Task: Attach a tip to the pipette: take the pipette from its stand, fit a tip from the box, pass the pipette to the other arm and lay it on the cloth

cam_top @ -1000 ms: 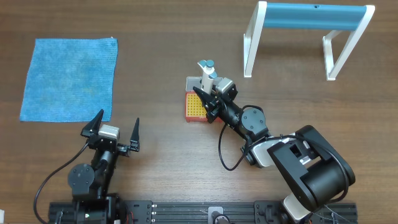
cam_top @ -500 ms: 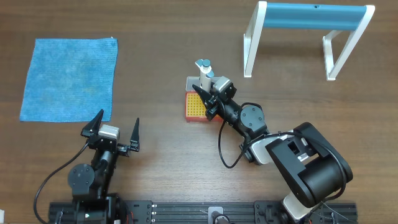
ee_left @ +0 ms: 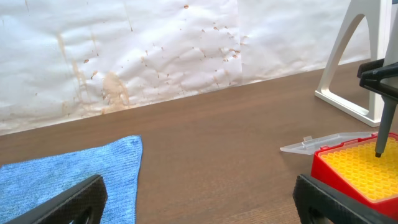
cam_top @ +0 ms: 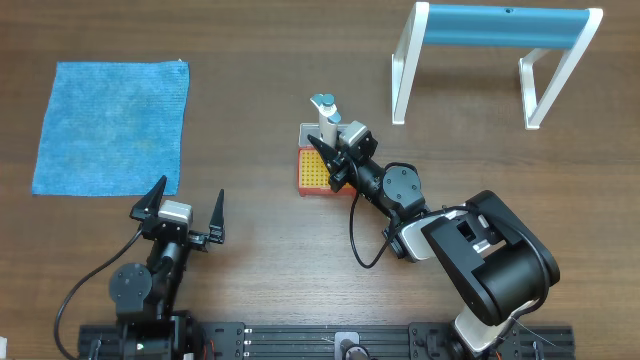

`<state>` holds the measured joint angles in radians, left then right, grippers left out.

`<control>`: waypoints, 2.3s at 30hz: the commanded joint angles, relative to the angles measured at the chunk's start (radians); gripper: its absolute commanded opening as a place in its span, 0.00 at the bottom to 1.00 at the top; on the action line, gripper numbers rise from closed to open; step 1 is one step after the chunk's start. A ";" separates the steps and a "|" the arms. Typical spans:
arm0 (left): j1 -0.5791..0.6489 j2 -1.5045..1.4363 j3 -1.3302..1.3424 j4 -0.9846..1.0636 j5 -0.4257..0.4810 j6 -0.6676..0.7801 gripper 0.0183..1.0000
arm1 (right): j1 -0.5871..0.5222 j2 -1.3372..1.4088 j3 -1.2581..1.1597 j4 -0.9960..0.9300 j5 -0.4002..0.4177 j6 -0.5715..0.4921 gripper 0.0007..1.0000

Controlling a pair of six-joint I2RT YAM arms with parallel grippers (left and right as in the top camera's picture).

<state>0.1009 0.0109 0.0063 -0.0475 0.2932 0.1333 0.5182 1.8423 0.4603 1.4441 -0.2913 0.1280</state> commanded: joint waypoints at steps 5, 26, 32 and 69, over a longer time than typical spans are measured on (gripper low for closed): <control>-0.003 -0.006 -0.001 -0.006 0.004 0.003 0.97 | -0.007 0.027 0.017 0.005 -0.010 -0.014 0.08; -0.003 -0.006 -0.001 -0.006 0.004 0.003 0.97 | -0.014 0.060 0.045 0.006 -0.010 -0.012 0.08; -0.003 -0.006 -0.001 -0.006 0.004 0.003 0.97 | -0.014 0.060 0.042 0.018 -0.010 -0.009 0.08; -0.003 -0.006 -0.001 -0.006 0.004 0.003 0.97 | -0.015 0.022 -0.001 0.016 -0.032 0.009 0.08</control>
<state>0.1009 0.0109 0.0063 -0.0475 0.2932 0.1333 0.5106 1.8866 0.4702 1.4525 -0.3099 0.1265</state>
